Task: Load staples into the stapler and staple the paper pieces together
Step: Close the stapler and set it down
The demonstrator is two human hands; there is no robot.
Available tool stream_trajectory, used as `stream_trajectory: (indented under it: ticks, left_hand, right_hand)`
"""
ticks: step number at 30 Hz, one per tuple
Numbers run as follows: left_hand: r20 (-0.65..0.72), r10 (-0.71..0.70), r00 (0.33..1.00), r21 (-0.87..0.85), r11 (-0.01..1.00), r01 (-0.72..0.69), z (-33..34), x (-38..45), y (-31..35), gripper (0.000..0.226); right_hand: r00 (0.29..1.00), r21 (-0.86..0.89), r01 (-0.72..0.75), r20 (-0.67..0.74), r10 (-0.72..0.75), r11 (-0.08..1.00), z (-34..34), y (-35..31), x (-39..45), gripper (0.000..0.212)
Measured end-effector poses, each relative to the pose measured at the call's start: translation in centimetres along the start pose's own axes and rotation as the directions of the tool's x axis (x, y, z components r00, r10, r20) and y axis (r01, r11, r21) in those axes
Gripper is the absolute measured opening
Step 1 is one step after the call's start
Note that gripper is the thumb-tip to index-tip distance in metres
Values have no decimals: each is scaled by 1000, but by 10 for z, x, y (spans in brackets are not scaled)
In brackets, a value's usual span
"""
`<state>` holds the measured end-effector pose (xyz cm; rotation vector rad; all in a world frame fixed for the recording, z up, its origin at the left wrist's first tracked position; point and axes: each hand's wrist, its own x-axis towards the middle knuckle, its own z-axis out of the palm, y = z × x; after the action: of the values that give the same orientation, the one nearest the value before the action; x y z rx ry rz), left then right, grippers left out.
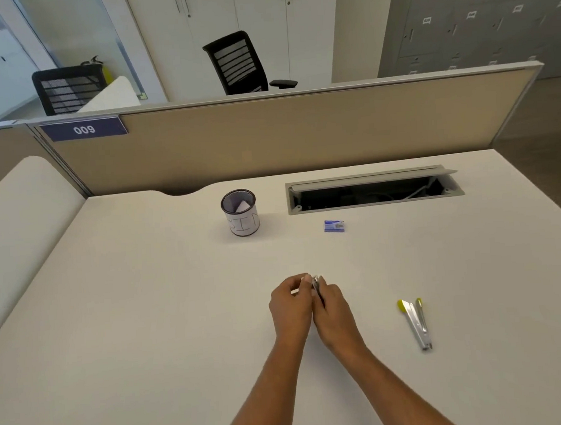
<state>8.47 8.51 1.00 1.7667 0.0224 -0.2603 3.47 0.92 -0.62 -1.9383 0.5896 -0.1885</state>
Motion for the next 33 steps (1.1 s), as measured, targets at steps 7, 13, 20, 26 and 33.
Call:
stream_trajectory:
  ticks: [7,13,20,26,33]
  left_hand:
    - [132,-135,982,66,990,128,29,-35,-13,17]
    - [168,-70,983,223,974,31,51,-58,-12,39]
    - [86,-101,991,264,962,75,56,-59,-16,22]
    - [4,-157,988,232,961,152,55,-57,-13,11]
    - [-64,-99,993,337,934,115,53,-55,-12,39]
  right_hand:
    - [975,-257,-7,-217,-50,966,-45,38,-31,40]
    - [959,-290,-120,-282,35,949,-56,47,-34,47]
    - [962,-346,-164,-264,71,924,-54,52,-36,46]
    - [983,-426,-81,-181,3,901,-56,55,-41,43]
    - [904,-339,0,-403,-146,941,-90,69,-46,20]
